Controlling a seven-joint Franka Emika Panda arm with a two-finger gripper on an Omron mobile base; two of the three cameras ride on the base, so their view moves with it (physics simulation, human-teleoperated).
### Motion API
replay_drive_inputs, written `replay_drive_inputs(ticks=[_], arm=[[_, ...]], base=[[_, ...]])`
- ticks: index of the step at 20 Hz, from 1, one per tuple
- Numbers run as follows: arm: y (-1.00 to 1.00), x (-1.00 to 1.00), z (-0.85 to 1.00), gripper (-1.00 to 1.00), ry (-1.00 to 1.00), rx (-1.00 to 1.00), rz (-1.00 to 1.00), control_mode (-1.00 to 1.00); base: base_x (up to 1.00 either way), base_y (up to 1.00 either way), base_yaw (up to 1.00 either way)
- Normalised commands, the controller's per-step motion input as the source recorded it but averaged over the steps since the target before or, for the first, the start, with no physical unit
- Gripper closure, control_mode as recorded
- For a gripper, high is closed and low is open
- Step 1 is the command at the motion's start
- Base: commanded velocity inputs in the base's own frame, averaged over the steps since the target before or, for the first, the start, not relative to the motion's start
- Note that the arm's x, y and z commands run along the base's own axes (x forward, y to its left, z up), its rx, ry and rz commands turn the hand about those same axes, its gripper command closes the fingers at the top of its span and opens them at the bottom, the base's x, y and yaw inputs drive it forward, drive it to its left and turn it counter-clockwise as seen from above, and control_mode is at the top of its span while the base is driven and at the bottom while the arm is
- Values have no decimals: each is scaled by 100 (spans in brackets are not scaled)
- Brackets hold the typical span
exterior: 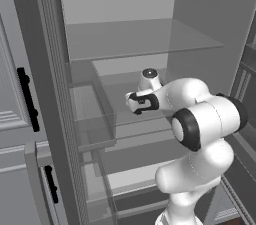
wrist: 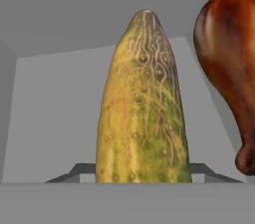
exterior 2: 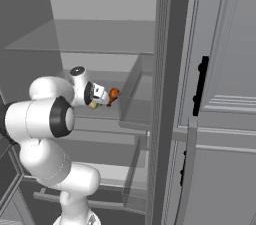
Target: Place one cucumber and one chicken drumstick in each tupperware on the nearby counter, to pack two identical lunches.
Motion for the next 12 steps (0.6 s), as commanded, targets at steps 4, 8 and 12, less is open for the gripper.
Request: replay_drive_inputs(ticks=[4,8,12], arm=[[3,-46,0,100,1,0,0,-100],[0,-98,25,100,2,2,0,-100],[0,-100,49,100,0,8,0,-100]], base=[[0,0,0],[0,0,0],[0,0,0]])
